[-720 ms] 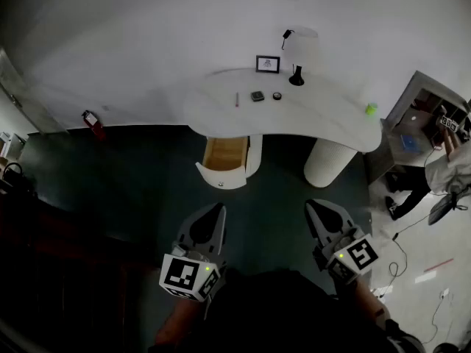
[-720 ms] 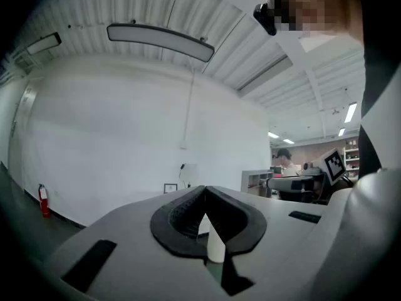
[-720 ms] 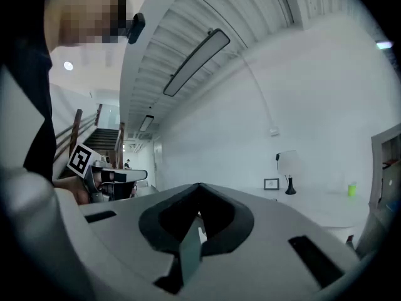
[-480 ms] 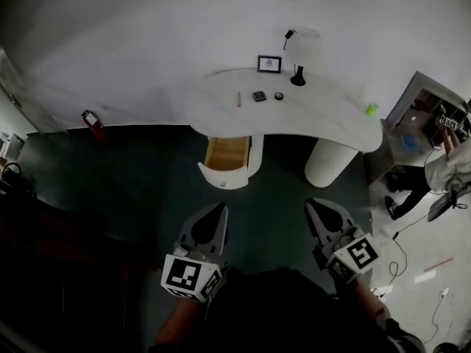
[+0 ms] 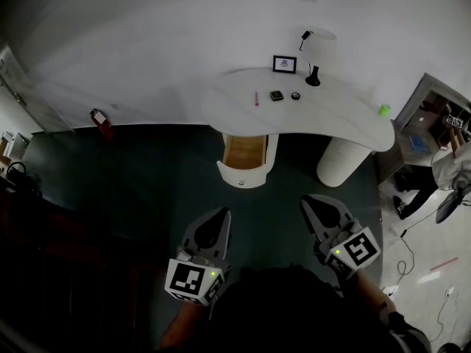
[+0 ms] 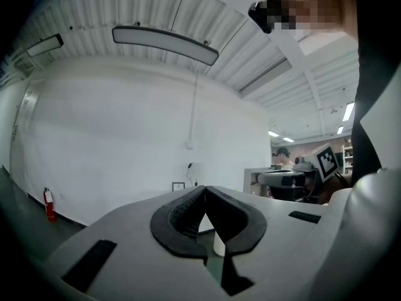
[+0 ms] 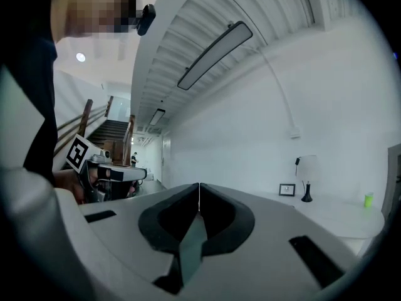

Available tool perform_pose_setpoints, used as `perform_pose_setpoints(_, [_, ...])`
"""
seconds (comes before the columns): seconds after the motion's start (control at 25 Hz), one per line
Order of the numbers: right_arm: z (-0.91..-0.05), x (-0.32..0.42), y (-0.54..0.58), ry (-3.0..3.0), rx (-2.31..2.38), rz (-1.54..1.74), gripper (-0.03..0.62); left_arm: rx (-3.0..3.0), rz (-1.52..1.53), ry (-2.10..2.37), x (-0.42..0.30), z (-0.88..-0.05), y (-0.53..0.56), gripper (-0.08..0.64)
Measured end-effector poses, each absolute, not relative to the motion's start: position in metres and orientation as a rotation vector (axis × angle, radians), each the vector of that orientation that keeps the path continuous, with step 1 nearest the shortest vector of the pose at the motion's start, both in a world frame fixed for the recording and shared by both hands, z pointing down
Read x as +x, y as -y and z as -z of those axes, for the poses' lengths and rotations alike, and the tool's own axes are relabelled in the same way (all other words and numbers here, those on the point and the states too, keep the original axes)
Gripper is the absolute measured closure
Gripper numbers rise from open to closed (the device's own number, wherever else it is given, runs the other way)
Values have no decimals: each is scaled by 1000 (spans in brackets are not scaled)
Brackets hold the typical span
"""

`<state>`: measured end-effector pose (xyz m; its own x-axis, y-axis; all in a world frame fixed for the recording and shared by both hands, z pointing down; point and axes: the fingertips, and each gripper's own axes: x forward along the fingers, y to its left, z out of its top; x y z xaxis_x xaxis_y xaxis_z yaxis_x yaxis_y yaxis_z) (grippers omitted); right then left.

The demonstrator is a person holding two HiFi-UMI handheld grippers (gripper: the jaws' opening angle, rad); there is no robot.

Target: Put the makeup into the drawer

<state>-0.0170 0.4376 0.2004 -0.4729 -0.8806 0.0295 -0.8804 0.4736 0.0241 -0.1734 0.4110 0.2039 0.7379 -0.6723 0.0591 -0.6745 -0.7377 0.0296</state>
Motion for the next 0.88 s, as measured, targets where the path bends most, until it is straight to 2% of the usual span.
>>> perform_pose_setpoints(0.2, [-206, -45, -426, 2671, 1586, -79, 575, 2864, -56, 1134, -206, -211, -404, 548])
perform_pose_setpoints(0.44, [-212, -45, -403, 2669, 1593, -158, 575, 2851, -78, 1117, -208, -218, -378, 548])
perform_pose_setpoints(0.88, [-226, 12, -310, 2690, 1590, -156, 575, 2863, -130, 1090, -143, -217, -286, 548])
